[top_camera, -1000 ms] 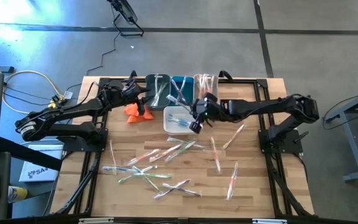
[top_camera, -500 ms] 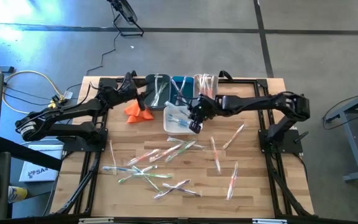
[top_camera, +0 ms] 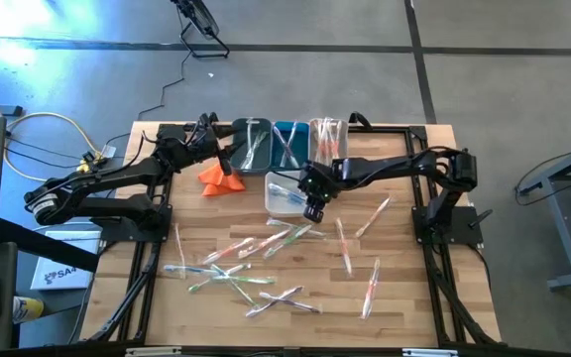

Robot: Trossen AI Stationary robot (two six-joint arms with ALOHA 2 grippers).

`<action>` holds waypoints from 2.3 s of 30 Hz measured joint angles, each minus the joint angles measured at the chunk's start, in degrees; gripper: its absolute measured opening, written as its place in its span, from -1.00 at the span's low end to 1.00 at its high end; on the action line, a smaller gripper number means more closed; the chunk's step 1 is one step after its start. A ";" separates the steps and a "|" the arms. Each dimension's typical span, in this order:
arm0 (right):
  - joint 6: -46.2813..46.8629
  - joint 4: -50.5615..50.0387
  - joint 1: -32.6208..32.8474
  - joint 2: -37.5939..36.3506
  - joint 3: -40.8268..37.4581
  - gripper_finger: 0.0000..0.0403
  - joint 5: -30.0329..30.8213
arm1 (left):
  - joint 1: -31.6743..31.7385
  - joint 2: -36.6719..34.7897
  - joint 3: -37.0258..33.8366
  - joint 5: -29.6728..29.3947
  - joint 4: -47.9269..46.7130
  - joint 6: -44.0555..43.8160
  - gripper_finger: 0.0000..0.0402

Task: Pick & Place Toothbrushes
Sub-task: Put the toothbrush into the white bin, then adjust the white bin on the shelf

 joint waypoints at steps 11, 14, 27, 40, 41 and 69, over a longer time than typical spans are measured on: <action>-0.62 2.02 -0.02 -0.48 0.00 -0.56 2.85 | 0.00 0.00 0.00 -0.15 -0.11 0.00 -0.17; -0.62 1.86 -0.02 -0.48 0.00 -0.47 2.78 | 0.00 0.00 0.00 -0.15 -0.21 0.00 -0.17; -0.62 1.96 -0.14 -7.33 0.00 -0.53 2.94 | 0.00 0.00 0.00 -0.24 -0.45 -0.02 -0.17; 3.13 -14.96 0.69 -14.25 0.04 -0.98 2.97 | 0.00 0.00 0.00 -0.28 -1.20 -0.02 -0.17; 3.93 -16.84 0.86 -14.25 0.04 -0.98 2.90 | 0.00 0.00 0.00 -0.27 -1.28 -0.03 -0.17; 18.11 4.06 5.64 -13.72 -17.10 -0.99 13.43 | 0.00 0.00 0.00 -0.24 -1.44 -0.04 -0.17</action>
